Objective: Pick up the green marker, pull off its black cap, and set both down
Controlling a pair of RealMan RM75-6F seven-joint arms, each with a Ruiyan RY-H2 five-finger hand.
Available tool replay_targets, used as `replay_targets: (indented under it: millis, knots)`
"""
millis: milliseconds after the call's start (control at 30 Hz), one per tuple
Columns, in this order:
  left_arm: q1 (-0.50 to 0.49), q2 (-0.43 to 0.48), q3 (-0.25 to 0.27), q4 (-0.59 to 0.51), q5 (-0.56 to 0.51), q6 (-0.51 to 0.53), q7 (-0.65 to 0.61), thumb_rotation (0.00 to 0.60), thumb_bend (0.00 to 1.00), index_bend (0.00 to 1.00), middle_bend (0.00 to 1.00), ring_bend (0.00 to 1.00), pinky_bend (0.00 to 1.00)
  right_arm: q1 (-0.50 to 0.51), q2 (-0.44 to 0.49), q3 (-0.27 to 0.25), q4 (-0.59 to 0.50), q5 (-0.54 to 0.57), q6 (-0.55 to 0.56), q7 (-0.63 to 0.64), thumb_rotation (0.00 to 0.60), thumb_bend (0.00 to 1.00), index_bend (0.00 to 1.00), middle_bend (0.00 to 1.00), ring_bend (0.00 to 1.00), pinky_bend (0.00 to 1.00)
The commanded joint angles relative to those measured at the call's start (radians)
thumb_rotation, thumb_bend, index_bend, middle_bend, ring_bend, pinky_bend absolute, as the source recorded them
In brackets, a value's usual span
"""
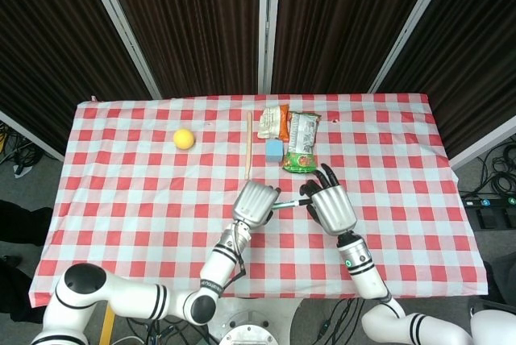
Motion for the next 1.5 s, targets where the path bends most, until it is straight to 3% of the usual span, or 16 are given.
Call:
replay_targets:
  millis: [33,1033,1500]
  knots:
    - [-0.003,-0.001,0.001,0.000,0.000,0.002,0.001,0.600,0.38,0.57,0.59,0.97,0.89,0.002,-0.003,-0.004,0.002,0.003,0.000,0.002,0.600,0.16,0.48,0.46,0.21,0.14]
    - [-0.005,0.014,0.007,-0.026,0.020,0.024,-0.030,0.600,0.38,0.57,0.59,0.97,0.89,0.019,-0.009,-0.028,0.017,0.046,-0.013,0.047,0.600,0.15,0.54,0.53,0.21,0.14]
    - [0.013,0.046,-0.009,-0.066,0.018,0.028,-0.077,0.600,0.38,0.57,0.59,0.96,0.89,0.013,-0.011,-0.032,0.046,0.026,0.034,0.109,0.600,0.22,0.70,0.66,0.34,0.18]
